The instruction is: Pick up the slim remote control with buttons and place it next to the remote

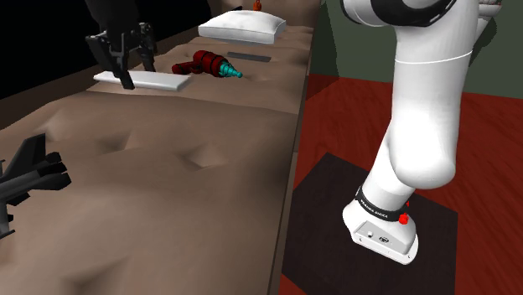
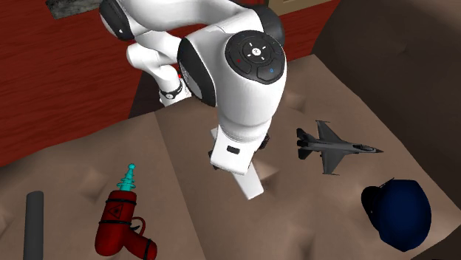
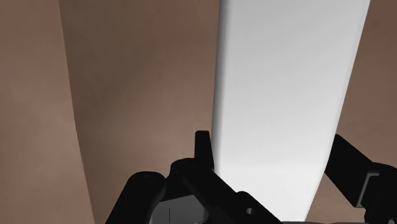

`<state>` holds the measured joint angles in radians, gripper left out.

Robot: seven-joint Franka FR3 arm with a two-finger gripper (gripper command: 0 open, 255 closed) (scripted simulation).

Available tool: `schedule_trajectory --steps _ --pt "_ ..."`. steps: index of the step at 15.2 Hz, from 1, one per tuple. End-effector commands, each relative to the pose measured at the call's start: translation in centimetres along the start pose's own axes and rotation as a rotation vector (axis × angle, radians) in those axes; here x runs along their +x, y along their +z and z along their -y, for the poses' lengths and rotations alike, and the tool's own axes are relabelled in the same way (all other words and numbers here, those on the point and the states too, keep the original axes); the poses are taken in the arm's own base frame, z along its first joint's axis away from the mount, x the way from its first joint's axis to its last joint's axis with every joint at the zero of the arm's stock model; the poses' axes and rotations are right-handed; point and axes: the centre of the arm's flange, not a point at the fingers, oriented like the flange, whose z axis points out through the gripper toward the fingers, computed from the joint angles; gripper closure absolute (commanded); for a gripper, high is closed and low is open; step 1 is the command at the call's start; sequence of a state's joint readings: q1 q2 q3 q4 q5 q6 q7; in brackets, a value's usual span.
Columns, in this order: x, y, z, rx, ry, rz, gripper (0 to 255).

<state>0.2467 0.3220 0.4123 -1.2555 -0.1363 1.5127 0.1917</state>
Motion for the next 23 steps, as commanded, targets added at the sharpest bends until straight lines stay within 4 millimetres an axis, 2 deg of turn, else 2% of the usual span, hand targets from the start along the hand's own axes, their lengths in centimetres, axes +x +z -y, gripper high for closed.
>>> schedule_trajectory --steps 1,23 --pt "-0.6 0.0 -2.8 0.0 -0.001 0.0 255" --pt "-5.5 -0.3 -31.4 0.0 -0.001 0.0 255"
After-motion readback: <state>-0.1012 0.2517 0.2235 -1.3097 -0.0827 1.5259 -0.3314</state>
